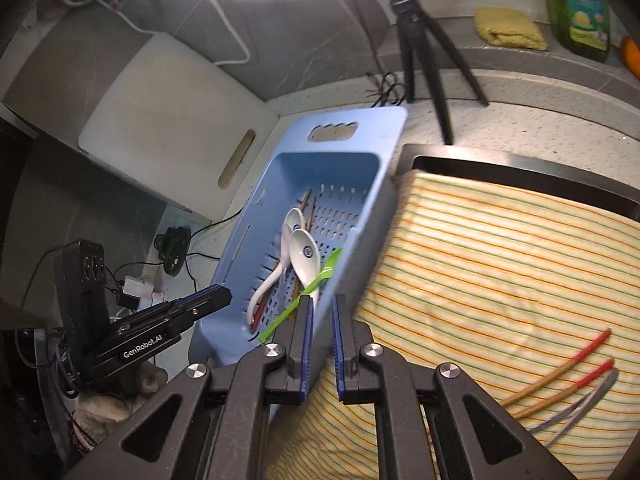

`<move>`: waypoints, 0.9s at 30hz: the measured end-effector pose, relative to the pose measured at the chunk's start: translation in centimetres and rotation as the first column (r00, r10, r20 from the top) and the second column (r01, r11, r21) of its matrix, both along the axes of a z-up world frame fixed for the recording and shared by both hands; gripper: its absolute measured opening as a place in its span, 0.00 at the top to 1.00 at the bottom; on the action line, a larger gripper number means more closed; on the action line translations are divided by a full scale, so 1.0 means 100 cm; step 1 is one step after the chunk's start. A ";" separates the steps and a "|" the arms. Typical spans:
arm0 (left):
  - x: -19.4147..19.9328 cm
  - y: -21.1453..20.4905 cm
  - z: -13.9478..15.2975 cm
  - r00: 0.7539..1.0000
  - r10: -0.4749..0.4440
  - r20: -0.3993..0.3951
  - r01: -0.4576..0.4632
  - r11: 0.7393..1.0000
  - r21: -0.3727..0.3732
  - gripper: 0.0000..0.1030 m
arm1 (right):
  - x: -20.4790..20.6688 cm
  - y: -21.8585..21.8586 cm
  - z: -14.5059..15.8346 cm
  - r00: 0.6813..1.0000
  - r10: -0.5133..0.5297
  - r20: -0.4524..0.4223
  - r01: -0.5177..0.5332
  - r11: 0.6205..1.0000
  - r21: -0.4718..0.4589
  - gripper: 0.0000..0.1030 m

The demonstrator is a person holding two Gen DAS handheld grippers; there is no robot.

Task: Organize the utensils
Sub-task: 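Lower both spoons into the basket and open both grippers, then move both grippers back over the towel toward the metal fork and spoon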

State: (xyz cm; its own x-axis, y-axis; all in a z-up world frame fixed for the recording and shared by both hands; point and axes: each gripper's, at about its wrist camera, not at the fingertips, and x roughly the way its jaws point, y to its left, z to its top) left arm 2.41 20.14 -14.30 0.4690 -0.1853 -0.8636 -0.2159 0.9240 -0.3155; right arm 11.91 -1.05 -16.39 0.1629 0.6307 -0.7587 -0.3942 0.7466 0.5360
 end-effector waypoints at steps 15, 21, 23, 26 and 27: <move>-0.009 -0.099 0.003 0.991 -0.133 0.025 0.134 0.990 -0.031 0.83 | 0.011 -0.141 -0.004 0.996 -0.044 0.076 0.052 0.993 -0.103 0.77; -0.014 -0.133 -0.011 0.989 -0.146 -0.004 0.146 0.988 -0.048 0.83 | 0.015 -0.165 -0.014 0.998 -0.011 0.068 0.020 0.991 -0.134 0.77; -0.017 -0.144 -0.017 0.989 -0.146 -0.016 0.145 0.988 -0.050 0.83 | 0.013 -0.169 -0.018 0.998 0.012 0.066 -0.002 0.988 -0.152 0.77; -0.023 -0.157 -0.025 0.989 -0.146 -0.037 0.144 0.988 -0.055 0.83 | 0.010 -0.174 -0.025 0.998 0.043 0.056 -0.034 0.987 -0.159 0.77; -0.024 -0.160 -0.027 0.988 -0.146 -0.042 0.143 0.988 -0.057 0.83 | 0.008 -0.174 -0.027 0.997 0.052 0.052 -0.043 0.986 -0.160 0.77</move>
